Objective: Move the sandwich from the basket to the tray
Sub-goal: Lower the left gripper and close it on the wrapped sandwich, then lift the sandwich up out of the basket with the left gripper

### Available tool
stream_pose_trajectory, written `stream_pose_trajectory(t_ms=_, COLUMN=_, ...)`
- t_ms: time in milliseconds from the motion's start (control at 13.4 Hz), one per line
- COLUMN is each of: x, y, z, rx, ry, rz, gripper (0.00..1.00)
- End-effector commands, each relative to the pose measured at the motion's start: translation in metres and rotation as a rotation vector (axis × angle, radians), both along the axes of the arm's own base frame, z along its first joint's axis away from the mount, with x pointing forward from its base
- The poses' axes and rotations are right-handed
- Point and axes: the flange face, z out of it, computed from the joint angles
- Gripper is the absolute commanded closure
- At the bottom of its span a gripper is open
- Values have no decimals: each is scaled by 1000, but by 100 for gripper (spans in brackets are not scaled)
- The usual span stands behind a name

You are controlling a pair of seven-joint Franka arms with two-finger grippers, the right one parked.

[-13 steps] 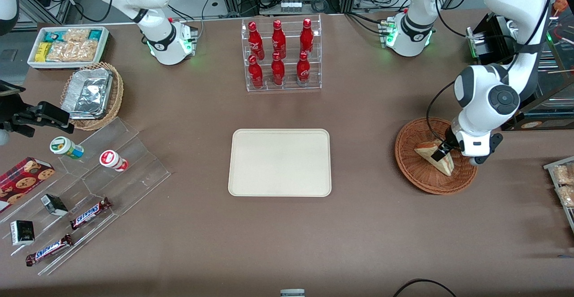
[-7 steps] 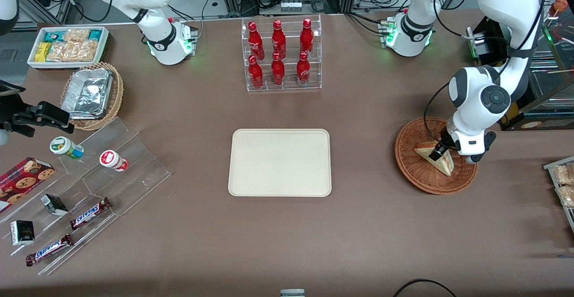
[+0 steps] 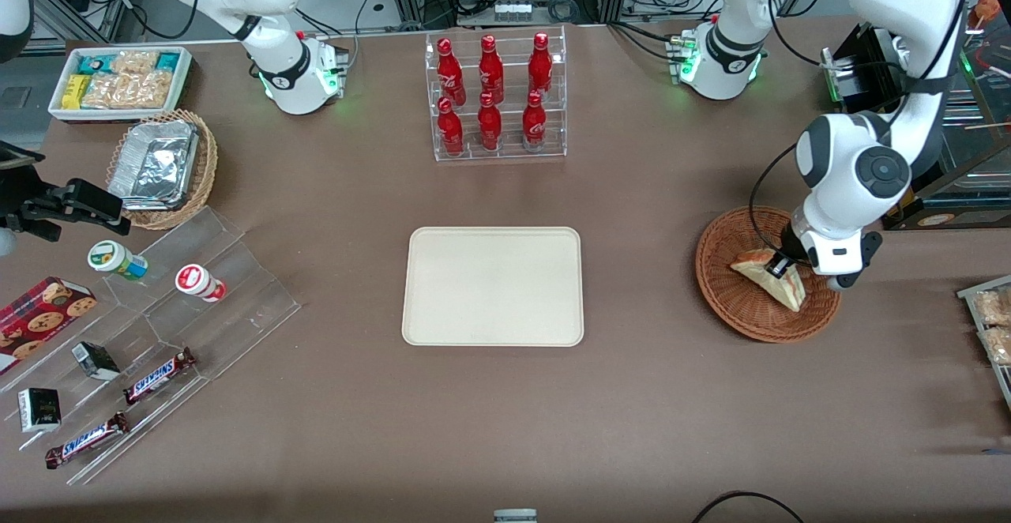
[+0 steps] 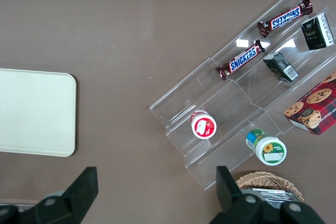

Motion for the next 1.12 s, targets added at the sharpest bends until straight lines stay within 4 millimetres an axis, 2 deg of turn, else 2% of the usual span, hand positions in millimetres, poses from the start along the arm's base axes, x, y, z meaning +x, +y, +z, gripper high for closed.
stream_pose_trajectory(t_ms=0, x=18, y=-23, z=58, rx=50, ry=39, rz=-62, gripper=94)
stream_pose_trajectory(t_ms=74, x=19, y=-24, z=77, rx=66, ry=55, rz=-71, gripper=94)
stream_pose_trajectory(t_ms=298, x=16, y=-40, z=158, rx=77, ry=69, rz=-117, gripper=94)
stream_pose_trajectory(t_ms=521, x=19, y=-90, z=239, rx=71, ry=62, rz=-203, gripper=94)
stream_pose_trajectory(t_ms=595, x=14, y=-117, z=257, rx=71, ry=54, rz=-249, gripper=94)
stream_pose_trajectory(t_ms=818, x=-2, y=-184, z=289, rx=60, ry=3, rz=-415, gripper=94)
stream_pose_trajectory(t_ms=893, x=-8, y=-204, z=293, rx=32, ry=0, rz=-481, gripper=94)
stream_pose_trajectory(t_ms=1041, x=-11, y=-223, z=295, rx=-56, ry=9, rz=-609, gripper=91)
